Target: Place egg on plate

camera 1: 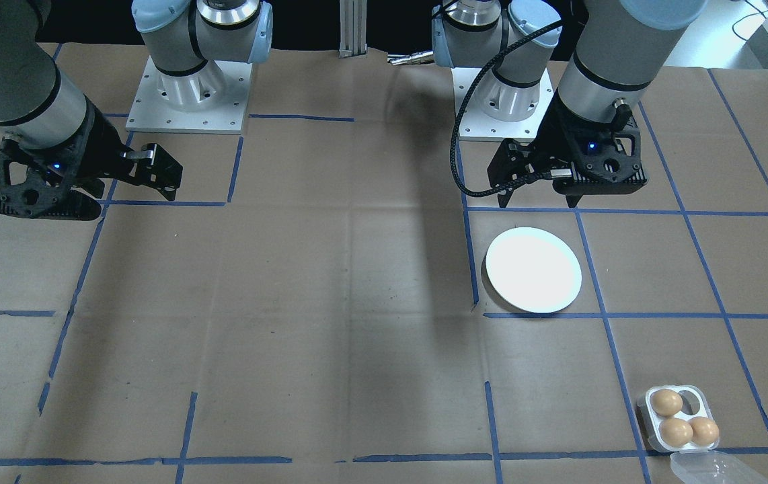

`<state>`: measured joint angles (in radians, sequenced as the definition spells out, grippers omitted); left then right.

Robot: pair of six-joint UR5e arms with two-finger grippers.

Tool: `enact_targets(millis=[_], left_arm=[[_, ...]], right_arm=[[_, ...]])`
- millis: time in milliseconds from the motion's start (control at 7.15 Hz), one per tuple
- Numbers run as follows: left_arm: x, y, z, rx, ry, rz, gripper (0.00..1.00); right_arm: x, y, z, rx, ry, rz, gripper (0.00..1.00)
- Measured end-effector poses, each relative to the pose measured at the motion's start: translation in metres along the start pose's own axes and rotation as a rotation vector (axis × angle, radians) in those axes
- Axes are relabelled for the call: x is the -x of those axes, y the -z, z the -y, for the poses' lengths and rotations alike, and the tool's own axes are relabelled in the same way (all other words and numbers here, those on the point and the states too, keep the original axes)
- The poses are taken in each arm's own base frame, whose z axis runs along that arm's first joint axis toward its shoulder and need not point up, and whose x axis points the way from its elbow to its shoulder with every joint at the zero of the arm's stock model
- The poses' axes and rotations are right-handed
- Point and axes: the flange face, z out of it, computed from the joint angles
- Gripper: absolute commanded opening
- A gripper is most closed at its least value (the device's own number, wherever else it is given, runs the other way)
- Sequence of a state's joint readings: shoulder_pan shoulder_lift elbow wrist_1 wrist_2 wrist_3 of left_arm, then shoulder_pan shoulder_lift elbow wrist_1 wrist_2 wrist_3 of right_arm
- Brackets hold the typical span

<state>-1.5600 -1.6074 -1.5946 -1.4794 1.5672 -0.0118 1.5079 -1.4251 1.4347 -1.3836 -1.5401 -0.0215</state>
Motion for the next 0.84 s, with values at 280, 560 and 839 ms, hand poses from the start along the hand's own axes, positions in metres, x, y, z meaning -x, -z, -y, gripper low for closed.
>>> enact_targets(millis=[280, 560, 839], left_arm=[[0.0001, 0.0002, 0.0001, 0.000, -0.001, 0.001, 1.00], [0.0013, 0.0006, 0.0004, -0.002, 0.001, 0.002, 1.00], [0.0050, 0.0019, 0.0033, -0.011, 0.008, 0.002, 1.00]], right_arm=[[0.0000, 0.0002, 0.0000, 0.000, 0.000, 0.000, 1.00], [0.0000, 0.0002, 0.0000, 0.000, 0.000, 0.000, 1.00], [0.0000, 0.0001, 0.0000, 0.000, 0.000, 0.000, 1.00]])
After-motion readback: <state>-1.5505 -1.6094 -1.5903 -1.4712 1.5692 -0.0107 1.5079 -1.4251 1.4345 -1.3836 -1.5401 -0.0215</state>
